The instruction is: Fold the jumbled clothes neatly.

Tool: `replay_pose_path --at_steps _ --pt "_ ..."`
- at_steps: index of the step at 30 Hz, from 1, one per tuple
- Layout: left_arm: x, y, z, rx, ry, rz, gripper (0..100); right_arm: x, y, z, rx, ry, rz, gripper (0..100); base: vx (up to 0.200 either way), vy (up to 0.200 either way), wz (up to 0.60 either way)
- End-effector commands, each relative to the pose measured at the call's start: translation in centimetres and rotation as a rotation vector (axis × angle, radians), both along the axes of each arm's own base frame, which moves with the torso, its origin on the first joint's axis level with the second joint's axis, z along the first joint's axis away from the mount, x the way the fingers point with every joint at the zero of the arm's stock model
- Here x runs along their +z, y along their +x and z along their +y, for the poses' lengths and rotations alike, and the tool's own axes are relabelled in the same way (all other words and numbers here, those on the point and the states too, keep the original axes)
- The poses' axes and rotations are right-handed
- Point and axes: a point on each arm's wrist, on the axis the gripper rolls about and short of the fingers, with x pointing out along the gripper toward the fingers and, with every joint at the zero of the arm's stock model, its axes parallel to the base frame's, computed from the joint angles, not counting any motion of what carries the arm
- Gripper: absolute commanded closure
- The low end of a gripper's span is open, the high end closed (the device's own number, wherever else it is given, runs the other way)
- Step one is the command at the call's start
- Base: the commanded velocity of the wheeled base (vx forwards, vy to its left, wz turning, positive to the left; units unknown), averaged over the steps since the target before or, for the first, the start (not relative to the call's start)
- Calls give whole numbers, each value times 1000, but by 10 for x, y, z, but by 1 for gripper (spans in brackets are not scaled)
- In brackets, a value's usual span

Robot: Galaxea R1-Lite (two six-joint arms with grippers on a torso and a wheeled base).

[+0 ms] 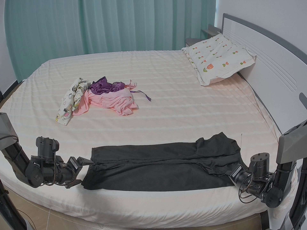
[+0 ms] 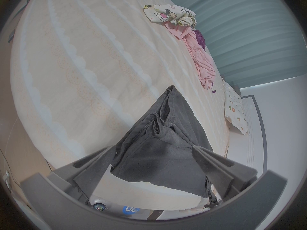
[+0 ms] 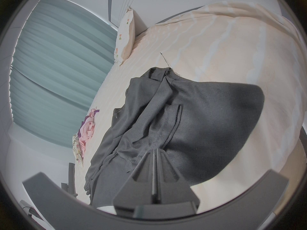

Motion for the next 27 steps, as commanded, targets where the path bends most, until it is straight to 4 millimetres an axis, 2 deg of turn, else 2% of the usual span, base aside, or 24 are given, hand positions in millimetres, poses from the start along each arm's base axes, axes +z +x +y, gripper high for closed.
replay_pose_path --at_steps 1,9,12,18,19,24,27 --pt "0 0 0 0 0 2 0 4 -5 -1 4 -1 -5 100 0 0 0" --pt "0 0 0 0 0 2 0 31 -23 2 58 31 -73 100 0 0 0" --pt "0 0 0 0 0 2 0 26 -24 3 61 19 -48 100 0 0 0" --pt "-1 0 0 0 0 3 0 2 -16 5 60 -5 11 100 0 0 0" --pt "0 0 0 0 0 2 0 2 -16 5 62 -5 6 0 0 0 0" --pt "-4 1 0 -1 3 13 0 1 -10 6 63 11 -26 0 0 0 0" --pt "-5 2 0 -1 3 16 0 -1 -1 7 55 24 -55 0 0 0 0"
